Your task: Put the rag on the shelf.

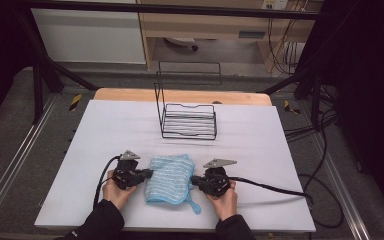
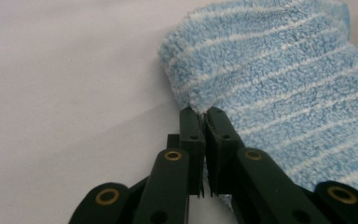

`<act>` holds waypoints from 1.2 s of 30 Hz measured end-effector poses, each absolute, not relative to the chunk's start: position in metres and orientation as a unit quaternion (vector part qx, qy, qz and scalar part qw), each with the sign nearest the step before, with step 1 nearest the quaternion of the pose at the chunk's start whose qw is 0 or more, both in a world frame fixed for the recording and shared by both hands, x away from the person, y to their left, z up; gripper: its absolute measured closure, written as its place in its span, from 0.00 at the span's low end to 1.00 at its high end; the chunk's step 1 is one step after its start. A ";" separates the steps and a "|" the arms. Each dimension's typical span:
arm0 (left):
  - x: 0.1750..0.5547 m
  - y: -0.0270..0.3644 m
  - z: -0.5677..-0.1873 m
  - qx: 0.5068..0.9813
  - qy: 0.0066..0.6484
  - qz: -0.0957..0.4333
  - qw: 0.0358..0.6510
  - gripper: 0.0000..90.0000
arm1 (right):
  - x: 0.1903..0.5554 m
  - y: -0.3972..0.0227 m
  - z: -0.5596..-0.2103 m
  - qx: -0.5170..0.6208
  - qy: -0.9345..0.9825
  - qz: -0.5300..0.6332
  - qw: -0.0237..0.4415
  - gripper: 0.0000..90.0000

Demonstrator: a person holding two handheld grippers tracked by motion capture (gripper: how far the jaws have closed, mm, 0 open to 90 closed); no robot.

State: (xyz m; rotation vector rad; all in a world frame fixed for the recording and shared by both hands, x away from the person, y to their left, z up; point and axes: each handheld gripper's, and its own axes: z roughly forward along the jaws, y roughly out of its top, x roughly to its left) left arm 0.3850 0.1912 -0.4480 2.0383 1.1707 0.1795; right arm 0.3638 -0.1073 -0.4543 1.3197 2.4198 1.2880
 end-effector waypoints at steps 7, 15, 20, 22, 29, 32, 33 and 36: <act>0.385 0.196 -0.442 0.786 0.454 0.085 0.411 0.75 | 0.365 -0.108 -0.457 0.422 0.793 0.436 0.057 0.82; 0.410 0.201 -0.425 0.766 0.465 0.111 0.430 0.49 | 0.375 -0.121 -0.436 0.391 0.788 0.466 0.094 0.53; 0.426 0.193 -0.431 0.769 0.472 0.085 0.424 0.50 | 0.380 -0.127 -0.424 0.386 0.779 0.482 0.105 0.42; 0.428 0.189 -0.435 0.776 0.469 0.085 0.413 0.50 | 0.382 -0.128 -0.422 0.385 0.777 0.486 0.108 0.38; 0.432 0.185 -0.445 0.788 0.470 0.071 0.392 0.67 | 0.389 -0.125 -0.427 0.389 0.778 0.483 0.104 0.35; 0.431 0.184 -0.446 0.791 0.466 0.068 0.390 0.75 | 0.396 -0.123 -0.431 0.398 0.775 0.480 0.106 0.35; 0.431 0.183 -0.446 0.793 0.465 0.073 0.387 0.78 | 0.398 -0.122 -0.432 0.402 0.773 0.479 0.105 0.35; 0.430 0.183 -0.446 0.795 0.465 0.069 0.383 0.82 | 0.408 -0.117 -0.435 0.408 0.770 0.479 0.102 0.35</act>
